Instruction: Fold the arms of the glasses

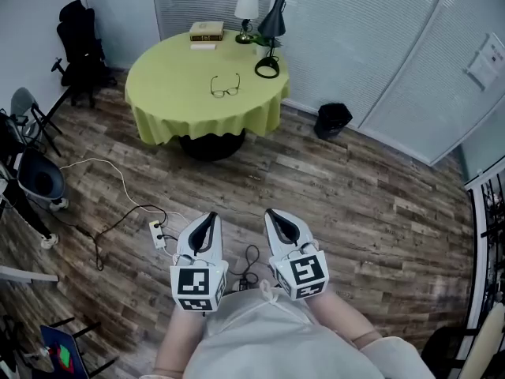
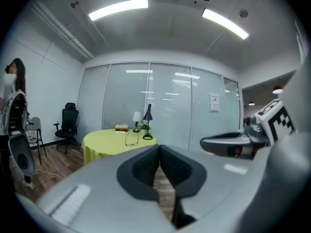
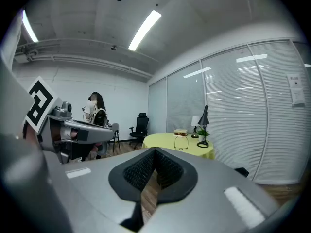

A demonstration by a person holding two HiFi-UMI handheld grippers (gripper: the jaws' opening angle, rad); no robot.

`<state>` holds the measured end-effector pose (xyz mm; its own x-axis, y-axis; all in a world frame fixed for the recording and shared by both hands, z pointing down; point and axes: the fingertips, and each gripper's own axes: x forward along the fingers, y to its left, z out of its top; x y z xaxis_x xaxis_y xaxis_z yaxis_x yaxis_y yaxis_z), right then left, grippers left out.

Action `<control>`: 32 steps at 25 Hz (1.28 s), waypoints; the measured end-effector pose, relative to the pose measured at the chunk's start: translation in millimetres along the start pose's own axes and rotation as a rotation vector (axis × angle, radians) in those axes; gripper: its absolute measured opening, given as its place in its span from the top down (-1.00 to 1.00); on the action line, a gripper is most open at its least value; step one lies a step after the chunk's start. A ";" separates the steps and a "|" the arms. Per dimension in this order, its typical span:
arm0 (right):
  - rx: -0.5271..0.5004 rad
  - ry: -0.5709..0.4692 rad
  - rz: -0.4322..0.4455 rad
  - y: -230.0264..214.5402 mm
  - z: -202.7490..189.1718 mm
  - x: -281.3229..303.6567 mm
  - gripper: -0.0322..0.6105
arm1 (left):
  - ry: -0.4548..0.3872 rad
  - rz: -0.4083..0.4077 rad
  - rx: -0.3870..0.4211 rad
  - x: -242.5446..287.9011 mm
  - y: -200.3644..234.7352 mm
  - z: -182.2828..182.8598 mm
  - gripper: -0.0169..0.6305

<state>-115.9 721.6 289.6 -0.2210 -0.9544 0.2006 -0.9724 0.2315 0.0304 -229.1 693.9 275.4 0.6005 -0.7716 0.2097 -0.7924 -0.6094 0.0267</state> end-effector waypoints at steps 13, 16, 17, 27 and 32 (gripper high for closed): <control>0.056 0.099 0.001 -14.0 -34.4 31.3 0.90 | 0.063 0.021 -0.078 25.5 28.3 -30.8 0.93; 0.055 0.122 0.021 -23.3 -40.4 48.2 0.90 | 0.073 0.030 -0.086 42.3 32.8 -33.4 0.93; 0.055 0.127 0.027 -27.9 -41.6 56.0 0.90 | 0.077 0.035 -0.085 49.5 34.9 -33.6 0.93; 0.076 0.146 0.122 -97.1 -32.0 173.7 0.90 | 0.119 0.139 -0.092 158.7 78.9 -21.4 0.93; 0.076 0.154 0.167 -155.1 -16.7 240.8 0.90 | 0.126 0.183 -0.096 241.2 93.3 1.0 0.93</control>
<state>-17.1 459.1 349.6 -0.3709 -0.8627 0.3438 -0.9274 0.3636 -0.0880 -158.1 450.8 327.5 0.4325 -0.8354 0.3393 -0.8970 -0.4366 0.0684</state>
